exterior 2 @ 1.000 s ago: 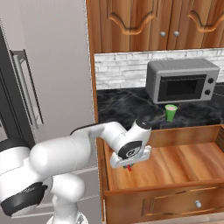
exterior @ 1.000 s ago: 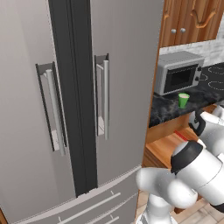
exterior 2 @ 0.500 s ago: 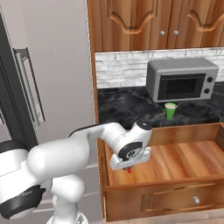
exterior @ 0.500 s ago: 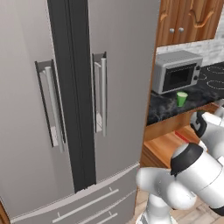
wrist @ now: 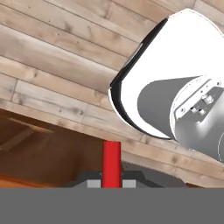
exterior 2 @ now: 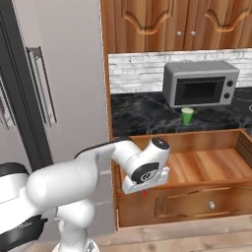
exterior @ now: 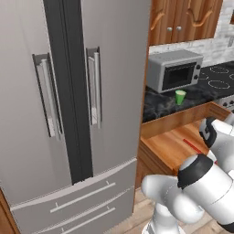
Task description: Pick up the straw from the right drawer and put it inside the smoothie cup.
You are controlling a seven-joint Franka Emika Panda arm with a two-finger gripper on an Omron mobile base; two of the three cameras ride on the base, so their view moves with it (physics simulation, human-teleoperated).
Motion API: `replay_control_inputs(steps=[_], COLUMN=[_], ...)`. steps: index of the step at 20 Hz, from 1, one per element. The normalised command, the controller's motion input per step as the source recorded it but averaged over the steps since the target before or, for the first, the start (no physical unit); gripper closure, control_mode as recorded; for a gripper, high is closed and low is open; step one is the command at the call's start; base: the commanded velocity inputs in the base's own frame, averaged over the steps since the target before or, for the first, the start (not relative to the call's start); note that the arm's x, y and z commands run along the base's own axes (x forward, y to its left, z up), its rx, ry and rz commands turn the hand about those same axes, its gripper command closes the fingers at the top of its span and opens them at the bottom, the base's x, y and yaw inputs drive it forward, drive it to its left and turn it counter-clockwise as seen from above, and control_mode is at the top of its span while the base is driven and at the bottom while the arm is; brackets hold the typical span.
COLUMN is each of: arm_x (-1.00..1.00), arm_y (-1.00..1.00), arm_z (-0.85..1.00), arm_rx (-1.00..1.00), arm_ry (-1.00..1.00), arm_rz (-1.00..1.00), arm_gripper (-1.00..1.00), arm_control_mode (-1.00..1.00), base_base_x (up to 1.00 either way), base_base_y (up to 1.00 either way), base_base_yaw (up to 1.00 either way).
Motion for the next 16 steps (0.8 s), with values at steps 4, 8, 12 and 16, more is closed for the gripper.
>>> replay_control_inputs(steps=[4, 8, 12, 16], arm_x=[0.00, 0.00, 0.00, 0.00], arm_y=[0.00, 0.00, 0.00, 0.00], arm_z=[0.00, 0.00, 0.00, 0.00], arm_rx=[0.00, 0.00, 0.00, 0.00], arm_ry=[0.00, 0.00, 0.00, 0.00], arm_rz=[0.00, 0.00, 0.00, 0.00], arm_gripper=[1.00, 1.00, 1.00, 1.00], arm_control_mode=[1.00, 1.00, 1.00, 1.00], base_base_x=[-0.04, -0.01, -0.06, -0.03], base_base_y=[-0.47, -0.81, -0.97, -0.90], base_base_yaw=[0.00, 0.00, 0.01, 0.00])
